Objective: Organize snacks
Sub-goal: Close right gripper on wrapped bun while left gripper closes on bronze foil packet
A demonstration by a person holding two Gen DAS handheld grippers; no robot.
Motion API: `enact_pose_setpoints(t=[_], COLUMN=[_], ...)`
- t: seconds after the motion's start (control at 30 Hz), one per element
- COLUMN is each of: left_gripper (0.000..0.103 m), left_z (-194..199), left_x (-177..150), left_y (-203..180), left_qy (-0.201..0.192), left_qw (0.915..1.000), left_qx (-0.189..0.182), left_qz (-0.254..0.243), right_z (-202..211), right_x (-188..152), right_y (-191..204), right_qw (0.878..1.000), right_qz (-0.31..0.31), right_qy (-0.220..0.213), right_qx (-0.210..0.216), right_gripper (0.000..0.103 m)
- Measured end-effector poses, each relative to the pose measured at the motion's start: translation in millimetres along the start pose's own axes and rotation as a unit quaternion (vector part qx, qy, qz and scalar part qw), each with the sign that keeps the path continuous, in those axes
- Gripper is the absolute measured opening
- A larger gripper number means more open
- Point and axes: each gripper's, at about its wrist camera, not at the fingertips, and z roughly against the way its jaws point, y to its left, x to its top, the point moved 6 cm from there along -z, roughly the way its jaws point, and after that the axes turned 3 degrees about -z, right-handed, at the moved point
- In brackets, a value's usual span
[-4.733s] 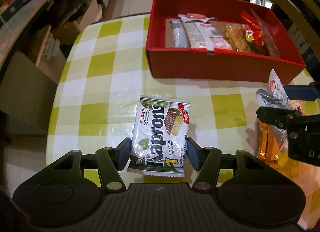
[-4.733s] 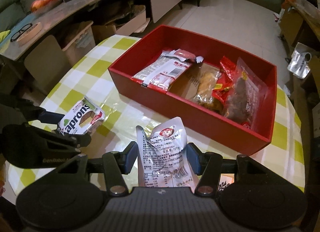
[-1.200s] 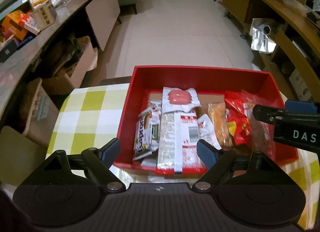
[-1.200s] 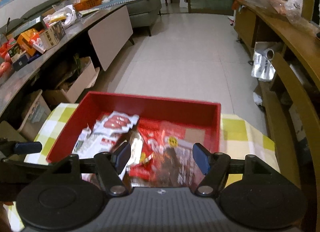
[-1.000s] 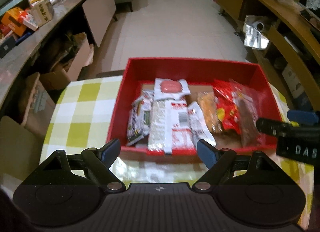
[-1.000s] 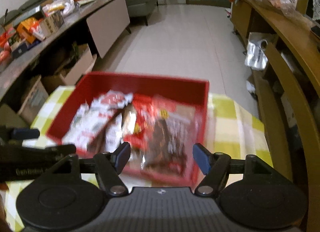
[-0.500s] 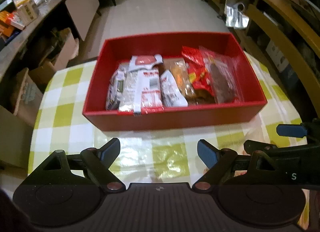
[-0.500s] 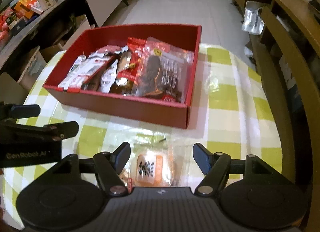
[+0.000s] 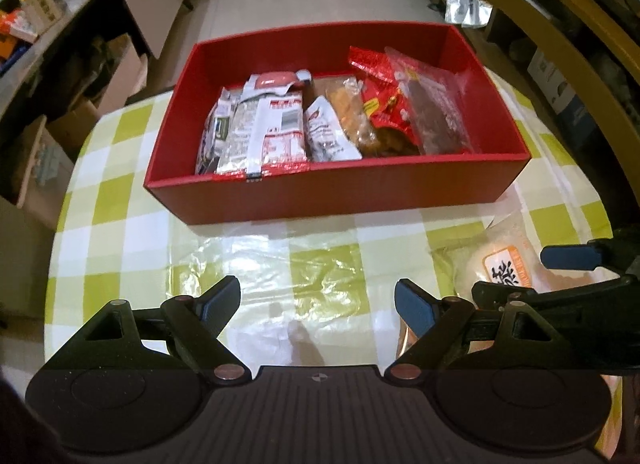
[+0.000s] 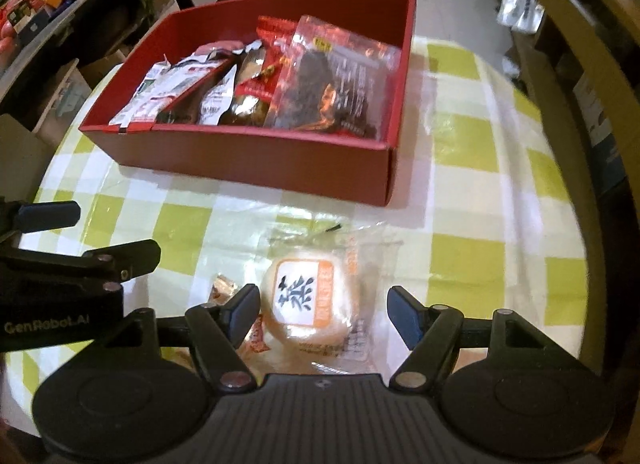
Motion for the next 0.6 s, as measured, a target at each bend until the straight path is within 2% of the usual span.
enact_pose_setpoints(t=[0.1, 0.2, 0.33, 0.37, 0.4, 0.43, 0.6], left_gripper=[0.088, 0.089, 0.089, 0.089, 0.089, 0.089, 0.089], left_z=[-1, 0, -2, -3, -4, -4, -8], left_x=[0, 0, -2, -3, -3, -4, -9], left_y=[5, 10, 12, 11, 10, 8, -7], left_qy=[0.005, 0.005, 0.011, 0.013, 0.014, 0.015, 0.022], left_qw=[0.9999, 0.9998, 0.9998, 0.9998, 0.9998, 0.9998, 0.9995], left_qx=[-0.004, -0.004, -0.006, -0.005, -0.005, -0.007, -0.022], left_qz=[0.01, 0.019, 0.018, 0.015, 0.012, 0.009, -0.008], right_z=[0, -9, -25, -24, -22, -19, -8], right_x=[2, 2, -3, -3, -3, -2, -5], right_y=[2, 6, 6, 4, 1, -4, -25], right_qw=[1.0, 1.0, 0.999, 0.999, 0.999, 0.999, 1.0], right_qz=[-0.006, -0.002, 0.026, 0.025, 0.018, 0.008, -0.012], right_qy=[0.002, 0.012, 0.03, 0.03, 0.032, 0.031, 0.02], right_qx=[0.012, 0.012, -0.017, -0.012, -0.009, -0.003, -0.014], right_gripper=[0.077, 0.083, 0.082, 0.08, 0.071, 0.068, 0.067])
